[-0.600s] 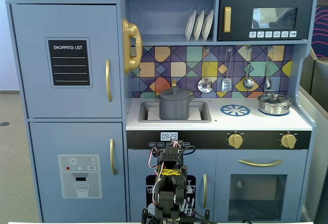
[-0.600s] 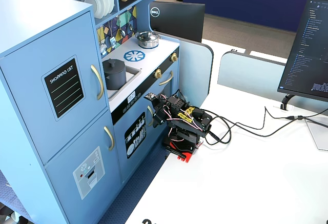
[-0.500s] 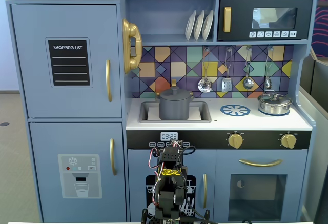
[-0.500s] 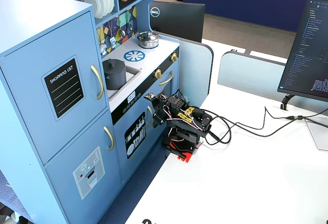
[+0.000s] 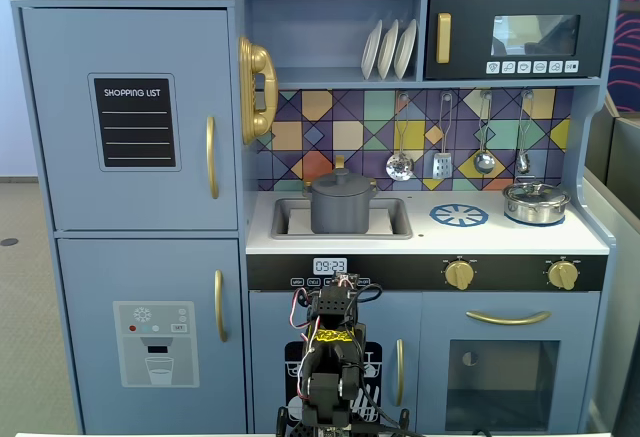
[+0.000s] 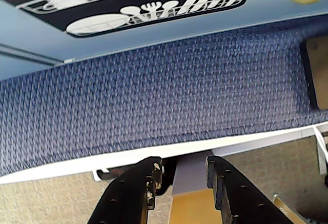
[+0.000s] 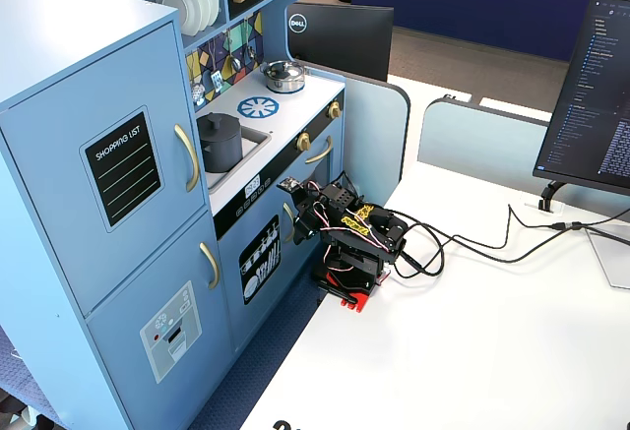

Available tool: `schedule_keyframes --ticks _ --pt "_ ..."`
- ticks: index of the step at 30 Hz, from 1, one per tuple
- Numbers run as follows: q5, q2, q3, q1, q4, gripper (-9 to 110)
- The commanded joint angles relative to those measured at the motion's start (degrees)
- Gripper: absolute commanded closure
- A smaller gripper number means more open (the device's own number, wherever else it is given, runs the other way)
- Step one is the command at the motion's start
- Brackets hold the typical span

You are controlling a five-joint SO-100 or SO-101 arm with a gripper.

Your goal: Take off the lid from the gray recipient and place it on the counter

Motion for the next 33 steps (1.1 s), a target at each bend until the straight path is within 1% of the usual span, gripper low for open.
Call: schedule_keyframes --ticks 1,7,10,14,22,26,33 --pt "-0.7 -1.9 -6.2 1.1 -4.5 101" --pt "-2.6 -7.2 -26.3 1.8 -15.7 101" --pt "-3.9 -6.4 -32.2 0.1 -23.6 101" --pt "-5.6 -5.6 -33.0 -1.6 -35.1 101" --pt "-7.8 -8.4 -33.1 -2.6 -47.2 101" --pt "-8.9 -12.6 -36.2 -3.1 -49.7 101" --pt "-8.5 -20.6 -42.1 -4.6 -54.5 94"
